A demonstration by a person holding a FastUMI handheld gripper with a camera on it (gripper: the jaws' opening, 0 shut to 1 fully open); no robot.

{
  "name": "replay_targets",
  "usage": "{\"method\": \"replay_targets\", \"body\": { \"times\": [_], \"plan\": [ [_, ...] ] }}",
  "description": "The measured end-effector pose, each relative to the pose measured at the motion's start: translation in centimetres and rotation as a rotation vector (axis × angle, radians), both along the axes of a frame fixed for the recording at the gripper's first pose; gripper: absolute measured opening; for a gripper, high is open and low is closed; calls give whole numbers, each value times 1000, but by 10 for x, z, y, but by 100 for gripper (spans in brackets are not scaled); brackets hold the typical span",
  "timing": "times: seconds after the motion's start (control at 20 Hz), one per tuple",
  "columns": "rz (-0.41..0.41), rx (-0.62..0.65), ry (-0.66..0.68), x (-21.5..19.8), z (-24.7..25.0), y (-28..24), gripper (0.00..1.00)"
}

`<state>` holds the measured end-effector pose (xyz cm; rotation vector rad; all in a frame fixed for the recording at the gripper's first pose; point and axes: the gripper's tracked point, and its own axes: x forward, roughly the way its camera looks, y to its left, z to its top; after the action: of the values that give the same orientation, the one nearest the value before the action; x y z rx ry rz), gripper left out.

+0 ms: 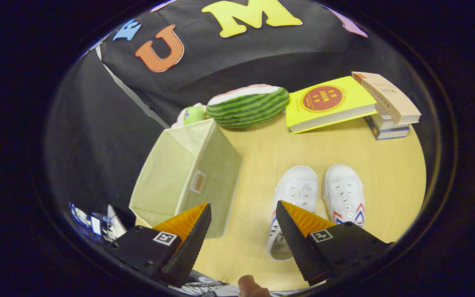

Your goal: Open the storage box then place both shoes into the box .Put the left shoe in first, then the right shoe, with the right side of both shoes facing outward in a uniform manner.

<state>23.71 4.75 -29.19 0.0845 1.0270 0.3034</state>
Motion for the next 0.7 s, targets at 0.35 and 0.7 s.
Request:
{"method": "replay_targets", "body": {
  "times": [0.35,0.7],
  "plan": [
    [-88,-154,163,-20,-67,-73,100],
    [-132,-42,382,-41,-124,-68,59]
  ]
}}
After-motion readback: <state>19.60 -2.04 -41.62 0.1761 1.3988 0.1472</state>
